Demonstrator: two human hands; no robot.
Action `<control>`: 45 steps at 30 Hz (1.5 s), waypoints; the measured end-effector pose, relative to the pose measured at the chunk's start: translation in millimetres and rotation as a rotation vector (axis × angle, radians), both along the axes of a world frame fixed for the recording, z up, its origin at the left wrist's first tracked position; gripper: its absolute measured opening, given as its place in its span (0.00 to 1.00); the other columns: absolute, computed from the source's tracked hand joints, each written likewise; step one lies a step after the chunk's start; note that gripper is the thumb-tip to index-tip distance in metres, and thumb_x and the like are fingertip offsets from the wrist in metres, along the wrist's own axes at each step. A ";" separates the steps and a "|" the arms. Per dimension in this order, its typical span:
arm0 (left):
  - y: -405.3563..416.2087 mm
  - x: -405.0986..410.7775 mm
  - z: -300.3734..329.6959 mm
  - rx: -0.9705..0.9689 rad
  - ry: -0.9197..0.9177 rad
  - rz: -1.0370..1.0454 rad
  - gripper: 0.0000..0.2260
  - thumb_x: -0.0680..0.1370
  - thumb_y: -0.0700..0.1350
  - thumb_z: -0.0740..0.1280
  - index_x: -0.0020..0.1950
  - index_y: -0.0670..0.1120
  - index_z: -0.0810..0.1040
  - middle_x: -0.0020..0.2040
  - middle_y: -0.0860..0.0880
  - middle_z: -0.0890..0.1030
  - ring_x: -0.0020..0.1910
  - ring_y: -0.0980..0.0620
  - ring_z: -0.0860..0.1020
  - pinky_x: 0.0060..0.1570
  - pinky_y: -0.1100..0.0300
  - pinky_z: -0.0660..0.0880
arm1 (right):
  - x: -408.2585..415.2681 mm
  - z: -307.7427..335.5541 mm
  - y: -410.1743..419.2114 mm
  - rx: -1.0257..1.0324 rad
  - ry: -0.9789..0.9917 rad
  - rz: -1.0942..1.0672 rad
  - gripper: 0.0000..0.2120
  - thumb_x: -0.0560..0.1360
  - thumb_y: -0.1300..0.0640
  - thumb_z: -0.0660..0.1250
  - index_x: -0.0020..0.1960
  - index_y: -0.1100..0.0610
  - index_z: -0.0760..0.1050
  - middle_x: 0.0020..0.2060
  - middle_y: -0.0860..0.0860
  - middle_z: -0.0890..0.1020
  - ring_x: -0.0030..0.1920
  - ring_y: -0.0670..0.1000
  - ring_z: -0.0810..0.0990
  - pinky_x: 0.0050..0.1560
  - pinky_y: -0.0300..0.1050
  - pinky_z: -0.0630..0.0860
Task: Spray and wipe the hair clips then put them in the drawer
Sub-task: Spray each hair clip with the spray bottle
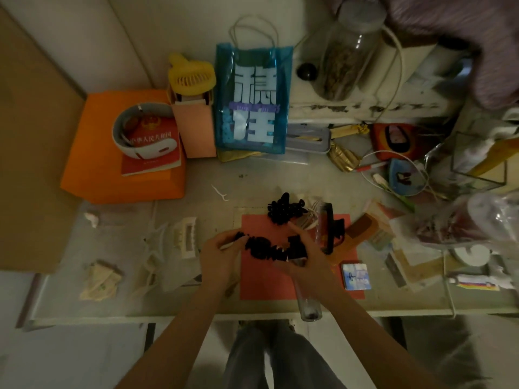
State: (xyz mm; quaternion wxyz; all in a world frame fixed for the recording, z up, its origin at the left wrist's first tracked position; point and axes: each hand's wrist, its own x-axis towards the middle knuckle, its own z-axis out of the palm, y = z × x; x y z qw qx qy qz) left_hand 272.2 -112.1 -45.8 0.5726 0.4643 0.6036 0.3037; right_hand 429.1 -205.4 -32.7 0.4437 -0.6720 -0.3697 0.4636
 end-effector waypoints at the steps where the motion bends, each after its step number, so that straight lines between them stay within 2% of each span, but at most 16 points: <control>1: 4.2 1.3 9.7 0.006 -0.023 0.003 0.10 0.73 0.39 0.73 0.41 0.55 0.81 0.40 0.59 0.83 0.43 0.61 0.80 0.41 0.68 0.76 | 1.1 10.0 5.2 0.018 0.019 0.008 0.34 0.71 0.65 0.74 0.70 0.49 0.63 0.62 0.48 0.75 0.61 0.40 0.75 0.59 0.31 0.72; 4: 18.0 5.5 38.9 0.040 -0.085 0.026 0.06 0.73 0.39 0.72 0.46 0.50 0.82 0.44 0.52 0.84 0.46 0.54 0.81 0.44 0.62 0.76 | 6.5 37.0 20.6 0.064 0.016 0.032 0.32 0.71 0.68 0.72 0.68 0.48 0.63 0.63 0.53 0.76 0.63 0.48 0.75 0.61 0.34 0.73; 7: 29.2 7.8 66.0 0.088 -0.100 0.025 0.07 0.74 0.41 0.72 0.51 0.47 0.82 0.46 0.49 0.84 0.48 0.52 0.82 0.46 0.60 0.78 | 11.5 59.4 32.9 0.140 -0.040 0.038 0.31 0.71 0.71 0.70 0.69 0.56 0.64 0.57 0.58 0.78 0.59 0.54 0.78 0.62 0.44 0.74; 8: 32.1 8.2 74.7 0.103 -0.110 0.022 0.07 0.74 0.41 0.72 0.52 0.47 0.82 0.47 0.48 0.84 0.48 0.51 0.82 0.47 0.59 0.78 | 12.3 65.9 36.1 0.170 -0.066 0.032 0.30 0.71 0.72 0.70 0.69 0.59 0.65 0.54 0.58 0.79 0.57 0.55 0.79 0.61 0.45 0.75; 10: 37.3 10.4 91.9 0.152 -0.111 0.002 0.07 0.74 0.40 0.71 0.52 0.46 0.81 0.46 0.46 0.83 0.49 0.48 0.82 0.47 0.58 0.79 | 13.2 77.9 41.7 0.225 -0.121 0.013 0.30 0.70 0.72 0.71 0.69 0.61 0.66 0.49 0.54 0.79 0.52 0.52 0.80 0.57 0.41 0.76; 13: 44.7 11.2 115.5 0.244 -0.098 -0.035 0.07 0.74 0.39 0.71 0.49 0.49 0.83 0.43 0.50 0.84 0.46 0.53 0.81 0.46 0.58 0.79 | 15.7 96.2 47.9 0.279 -0.146 -0.014 0.30 0.69 0.70 0.72 0.67 0.56 0.68 0.45 0.49 0.81 0.47 0.47 0.81 0.50 0.32 0.75; 16: 51.7 8.4 134.6 0.370 -0.050 -0.120 0.10 0.74 0.42 0.72 0.55 0.46 0.83 0.48 0.51 0.84 0.47 0.61 0.81 0.44 0.69 0.76 | 20.6 115.5 51.8 0.319 -0.114 -0.025 0.31 0.68 0.69 0.73 0.65 0.47 0.68 0.44 0.49 0.82 0.47 0.45 0.81 0.51 0.37 0.77; 18: 56.4 8.9 148.6 0.428 -0.048 -0.134 0.15 0.73 0.44 0.72 0.59 0.47 0.81 0.52 0.53 0.83 0.51 0.62 0.80 0.46 0.71 0.75 | 24.2 129.4 55.2 0.362 -0.099 -0.028 0.31 0.68 0.68 0.74 0.64 0.45 0.69 0.44 0.48 0.82 0.48 0.47 0.82 0.51 0.41 0.78; 20: 60.5 11.7 166.0 0.462 -0.115 -0.130 0.18 0.71 0.45 0.73 0.61 0.49 0.79 0.52 0.55 0.83 0.52 0.61 0.80 0.45 0.72 0.75 | 26.8 145.2 59.8 0.402 -0.074 -0.038 0.30 0.68 0.66 0.75 0.64 0.46 0.70 0.44 0.46 0.82 0.47 0.46 0.82 0.48 0.40 0.79; 23: 65.2 16.3 194.0 0.505 -0.267 -0.158 0.22 0.68 0.45 0.75 0.62 0.52 0.78 0.54 0.56 0.83 0.55 0.58 0.80 0.51 0.62 0.78 | 29.1 169.2 66.7 0.463 0.057 -0.089 0.28 0.67 0.68 0.75 0.61 0.48 0.73 0.42 0.48 0.83 0.45 0.44 0.82 0.43 0.34 0.77; 25: 67.7 18.1 213.8 0.554 -0.325 -0.190 0.26 0.65 0.48 0.75 0.63 0.53 0.77 0.56 0.55 0.83 0.57 0.55 0.80 0.54 0.56 0.78 | 29.2 185.1 70.5 0.495 0.167 -0.109 0.27 0.67 0.69 0.75 0.60 0.49 0.74 0.41 0.49 0.83 0.45 0.46 0.83 0.43 0.35 0.78; 30: 70.8 22.6 260.8 0.675 -0.360 -0.302 0.27 0.66 0.45 0.73 0.64 0.56 0.73 0.57 0.52 0.82 0.57 0.55 0.80 0.49 0.62 0.79 | 27.0 221.8 77.9 0.561 0.414 -0.119 0.28 0.64 0.68 0.74 0.61 0.52 0.75 0.44 0.56 0.82 0.48 0.58 0.83 0.44 0.46 0.81; 33: 70.2 20.8 282.8 0.662 -0.396 -0.340 0.33 0.65 0.44 0.73 0.68 0.57 0.68 0.58 0.53 0.80 0.57 0.57 0.80 0.47 0.63 0.79 | 27.3 242.8 81.1 0.621 0.573 -0.124 0.27 0.62 0.66 0.73 0.60 0.54 0.76 0.44 0.57 0.83 0.48 0.58 0.83 0.43 0.45 0.81; 35: 69.6 19.3 295.6 0.662 -0.398 -0.386 0.32 0.66 0.44 0.72 0.69 0.56 0.67 0.54 0.55 0.83 0.54 0.59 0.81 0.43 0.67 0.78 | 28.3 254.7 83.0 0.651 0.661 -0.113 0.24 0.62 0.67 0.73 0.58 0.55 0.77 0.46 0.58 0.84 0.48 0.58 0.84 0.42 0.45 0.81; 39: 71.7 20.9 318.3 0.732 -0.362 -0.419 0.26 0.70 0.42 0.70 0.67 0.53 0.72 0.52 0.56 0.84 0.52 0.57 0.82 0.41 0.68 0.78 | 27.7 273.1 84.2 0.664 0.699 -0.096 0.23 0.60 0.65 0.74 0.55 0.53 0.80 0.50 0.59 0.84 0.51 0.59 0.83 0.42 0.46 0.81; 45: 72.7 24.1 342.8 0.815 -0.357 -0.457 0.25 0.69 0.44 0.71 0.65 0.56 0.73 0.55 0.53 0.83 0.52 0.53 0.82 0.44 0.65 0.79 | 28.8 290.9 80.8 0.682 0.720 -0.052 0.25 0.61 0.65 0.74 0.57 0.52 0.79 0.51 0.60 0.84 0.53 0.59 0.83 0.44 0.47 0.82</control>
